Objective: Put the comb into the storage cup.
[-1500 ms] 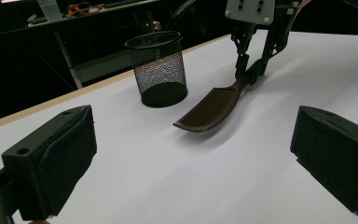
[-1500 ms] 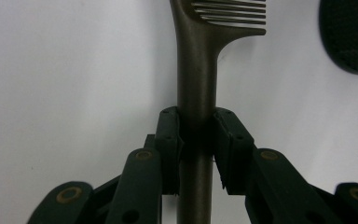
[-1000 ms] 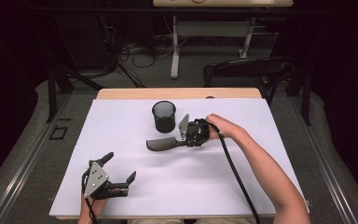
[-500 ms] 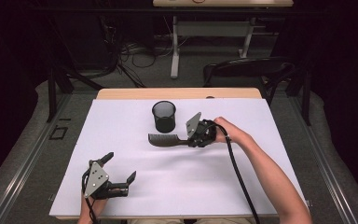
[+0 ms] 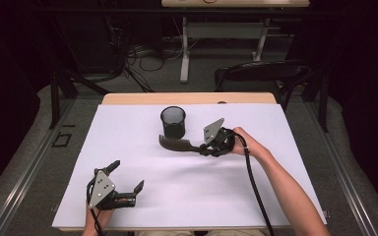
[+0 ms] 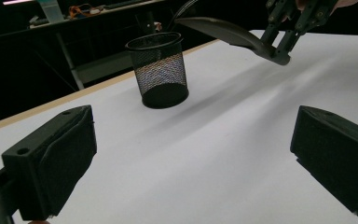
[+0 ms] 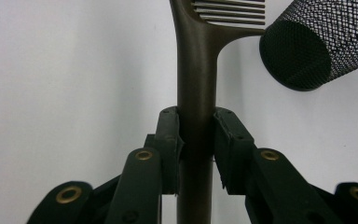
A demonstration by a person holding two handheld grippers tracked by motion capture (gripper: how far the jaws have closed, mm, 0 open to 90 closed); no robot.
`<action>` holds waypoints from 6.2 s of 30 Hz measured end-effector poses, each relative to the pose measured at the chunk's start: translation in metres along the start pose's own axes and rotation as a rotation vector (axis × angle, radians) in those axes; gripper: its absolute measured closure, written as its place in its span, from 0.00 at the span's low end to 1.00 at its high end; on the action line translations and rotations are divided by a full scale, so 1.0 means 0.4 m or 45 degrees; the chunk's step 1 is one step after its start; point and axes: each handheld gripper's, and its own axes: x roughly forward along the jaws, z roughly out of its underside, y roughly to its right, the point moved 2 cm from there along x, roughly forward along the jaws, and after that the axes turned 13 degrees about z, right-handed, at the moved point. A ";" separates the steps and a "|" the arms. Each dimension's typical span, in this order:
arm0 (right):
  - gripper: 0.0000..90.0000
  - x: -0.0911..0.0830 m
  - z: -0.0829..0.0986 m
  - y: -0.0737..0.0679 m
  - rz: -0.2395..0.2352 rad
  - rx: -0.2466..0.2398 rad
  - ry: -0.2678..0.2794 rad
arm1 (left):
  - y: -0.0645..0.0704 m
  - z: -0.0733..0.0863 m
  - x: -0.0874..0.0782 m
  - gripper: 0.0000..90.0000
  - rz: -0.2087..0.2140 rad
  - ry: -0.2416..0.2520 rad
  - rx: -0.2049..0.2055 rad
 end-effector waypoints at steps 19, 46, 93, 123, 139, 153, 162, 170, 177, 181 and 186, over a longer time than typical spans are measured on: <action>0.81 -0.036 0.002 -0.017 0.091 0.160 0.145 | 0.000 0.000 0.001 0.00 0.001 -0.004 0.002; 0.81 -0.060 0.019 -0.021 0.244 0.369 0.269 | 0.001 0.000 0.000 0.00 -0.001 -0.002 0.004; 0.81 -0.080 0.007 0.010 0.477 0.594 0.331 | -0.001 -0.001 0.000 0.00 -0.010 -0.003 0.008; 0.81 -0.074 -0.037 0.050 0.564 0.664 0.336 | 0.000 -0.001 0.000 0.00 -0.007 -0.006 0.007; 0.81 -0.066 -0.059 0.084 0.591 0.714 0.365 | 0.001 0.000 0.002 0.00 -0.008 -0.009 0.005; 0.81 -0.054 -0.081 0.108 0.605 0.732 0.378 | 0.001 -0.001 0.000 0.00 -0.010 -0.006 0.008; 0.81 -0.049 -0.090 0.116 0.616 0.746 0.395 | 0.001 -0.001 0.000 0.00 -0.013 -0.005 0.008; 0.81 -0.046 -0.095 0.122 0.622 0.756 0.408 | 0.001 0.000 0.001 0.00 -0.014 -0.006 0.008; 0.81 -0.041 -0.102 0.127 0.622 0.765 0.417 | 0.000 0.000 0.001 0.00 -0.014 -0.007 0.005; 0.81 -0.037 -0.107 0.130 0.625 0.763 0.419 | 0.001 0.000 0.001 0.00 -0.013 -0.008 0.008; 0.81 -0.034 -0.112 0.135 0.632 0.762 0.423 | 0.000 0.000 0.001 0.00 -0.012 -0.008 0.005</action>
